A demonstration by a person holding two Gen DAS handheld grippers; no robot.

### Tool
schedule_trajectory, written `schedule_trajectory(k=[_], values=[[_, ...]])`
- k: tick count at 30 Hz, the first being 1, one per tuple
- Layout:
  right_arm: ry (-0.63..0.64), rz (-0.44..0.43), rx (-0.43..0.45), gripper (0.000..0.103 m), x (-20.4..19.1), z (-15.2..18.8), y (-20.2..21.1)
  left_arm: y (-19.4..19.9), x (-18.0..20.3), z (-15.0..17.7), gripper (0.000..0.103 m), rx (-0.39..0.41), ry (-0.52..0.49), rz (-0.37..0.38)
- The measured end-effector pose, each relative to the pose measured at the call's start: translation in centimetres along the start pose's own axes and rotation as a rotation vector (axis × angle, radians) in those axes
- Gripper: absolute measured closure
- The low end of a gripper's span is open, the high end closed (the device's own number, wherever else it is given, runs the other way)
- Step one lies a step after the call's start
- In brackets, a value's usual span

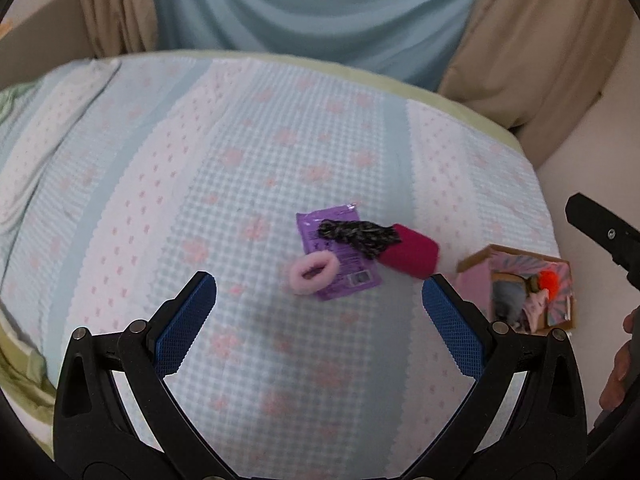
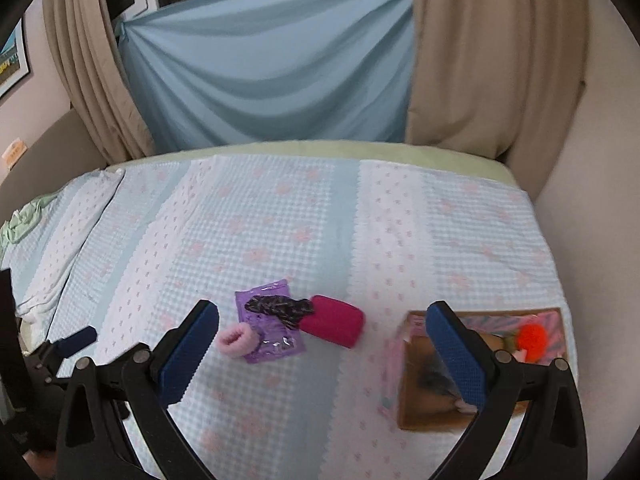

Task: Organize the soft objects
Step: 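Grasp the pink fuzzy scrunchie with the left tool while the right grasps the black scrunchie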

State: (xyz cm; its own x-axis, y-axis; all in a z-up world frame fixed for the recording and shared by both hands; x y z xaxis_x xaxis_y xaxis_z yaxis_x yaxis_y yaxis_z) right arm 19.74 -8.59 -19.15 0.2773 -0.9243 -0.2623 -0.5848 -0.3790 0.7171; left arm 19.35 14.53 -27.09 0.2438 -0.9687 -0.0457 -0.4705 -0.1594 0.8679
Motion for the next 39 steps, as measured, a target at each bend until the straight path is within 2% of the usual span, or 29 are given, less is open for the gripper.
schedule_trajectory(k=[9,16,19,22,25,27,30,33,34,36,39], values=[[0.162,-0.082,-0.154,0.0,-1.2,-1.2,-11.0,-10.0,-2.1,1.3,0.0,-0.152,0.159,-0.05],[0.345,-0.175,-0.282,0.0,-1.0,-0.5,-18.9,-15.8,0.4,4.3,0.0,-0.221,0.268,-0.036],[0.426,-0.222,-0.343,0.001,-0.9,0.4,-22.0,-17.8,1.8,4.9,0.001,-0.215,0.31,-0.038],[0.506,-0.281,-0.432,0.005,-0.8,2.1,-25.1,-20.0,3.0,5.5,0.001,-0.176,0.359,-0.087],[0.593,-0.309,-0.481,0.005,-1.0,3.3,-27.6,-21.8,3.6,6.1,0.001,-0.153,0.39,-0.132],[0.629,-0.327,-0.508,0.006,-1.1,4.2,-29.0,-22.7,4.0,6.6,0.004,-0.148,0.398,-0.15],[0.677,-0.342,-0.567,0.021,-1.0,5.9,-31.1,-23.9,4.8,7.1,0.012,-0.141,0.398,-0.192],[0.695,-0.355,-0.596,0.022,-0.6,7.0,-32.7,-24.6,5.4,7.2,0.013,-0.119,0.363,-0.24],[0.693,-0.361,-0.604,0.026,-0.5,7.3,-33.0,-24.8,5.3,7.1,0.013,-0.115,0.357,-0.247],[0.694,-0.373,-0.621,0.033,-0.4,7.9,-33.7,-25.0,5.4,7.1,0.02,-0.106,0.349,-0.257],[0.719,-0.389,-0.622,0.048,-0.7,8.6,-34.2,-24.8,5.5,7.0,0.039,-0.09,0.328,-0.265]])
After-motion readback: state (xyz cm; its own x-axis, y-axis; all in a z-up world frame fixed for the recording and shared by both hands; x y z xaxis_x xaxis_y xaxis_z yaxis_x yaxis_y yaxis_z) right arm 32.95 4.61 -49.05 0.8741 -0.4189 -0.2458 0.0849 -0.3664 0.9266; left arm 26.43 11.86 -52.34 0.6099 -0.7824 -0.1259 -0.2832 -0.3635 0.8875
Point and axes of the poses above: each gripper's, at about its wrist camera, not at the fingertips, and y roughly against the way its jaws point, x to its right, z to its underside, the point moved 6 cm from there along -y, roughly the way its jaws point, and after that the axes turned 13 degrees about -z, right-handed, at the moved point
